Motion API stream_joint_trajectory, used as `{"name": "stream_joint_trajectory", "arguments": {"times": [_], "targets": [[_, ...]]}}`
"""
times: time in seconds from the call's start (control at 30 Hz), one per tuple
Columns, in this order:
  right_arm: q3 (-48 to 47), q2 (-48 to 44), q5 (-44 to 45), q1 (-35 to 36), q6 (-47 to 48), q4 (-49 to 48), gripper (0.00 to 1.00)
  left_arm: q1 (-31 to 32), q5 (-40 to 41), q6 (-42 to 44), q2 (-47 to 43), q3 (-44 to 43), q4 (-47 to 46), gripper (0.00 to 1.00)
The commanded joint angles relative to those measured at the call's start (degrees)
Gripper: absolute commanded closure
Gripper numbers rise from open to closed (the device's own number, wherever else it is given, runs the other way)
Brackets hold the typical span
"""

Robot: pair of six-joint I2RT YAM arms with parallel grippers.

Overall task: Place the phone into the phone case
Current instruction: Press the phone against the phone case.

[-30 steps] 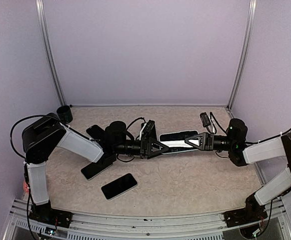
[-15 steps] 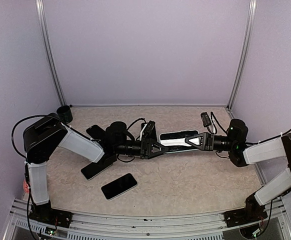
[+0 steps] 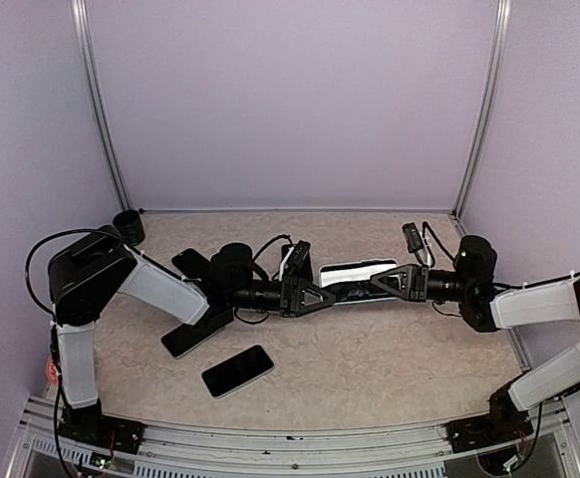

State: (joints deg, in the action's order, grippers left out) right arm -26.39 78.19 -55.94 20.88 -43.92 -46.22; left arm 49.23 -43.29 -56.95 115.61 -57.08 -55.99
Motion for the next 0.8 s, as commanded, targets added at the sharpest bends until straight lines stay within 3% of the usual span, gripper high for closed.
{"name": "stream_joint_trajectory", "arguments": {"times": [0.0,0.13,0.47,0.63,0.77], "targets": [[-0.41,-1.37,2.32,0.21,4.22,1.56,1.00,-0.08,-0.06,-0.54,-0.11,-0.80,-2.15,0.78],[-0.26,-1.25,0.96,0.21,3.23,0.55,1.00,-0.76,0.13,-0.20,-0.93,-0.28,-1.90,0.64],[-0.15,0.18,-0.72,0.34,1.62,-1.17,1.00,-1.70,0.27,2.88,-3.02,-1.50,2.39,0.58],[-0.13,1.09,-0.81,0.74,0.94,-1.55,1.00,-1.52,1.02,3.50,-2.76,-1.98,3.70,0.60],[-0.56,0.04,0.54,0.74,2.86,1.52,1.00,-1.51,1.22,4.61,-3.35,-1.50,5.09,0.76]]}}
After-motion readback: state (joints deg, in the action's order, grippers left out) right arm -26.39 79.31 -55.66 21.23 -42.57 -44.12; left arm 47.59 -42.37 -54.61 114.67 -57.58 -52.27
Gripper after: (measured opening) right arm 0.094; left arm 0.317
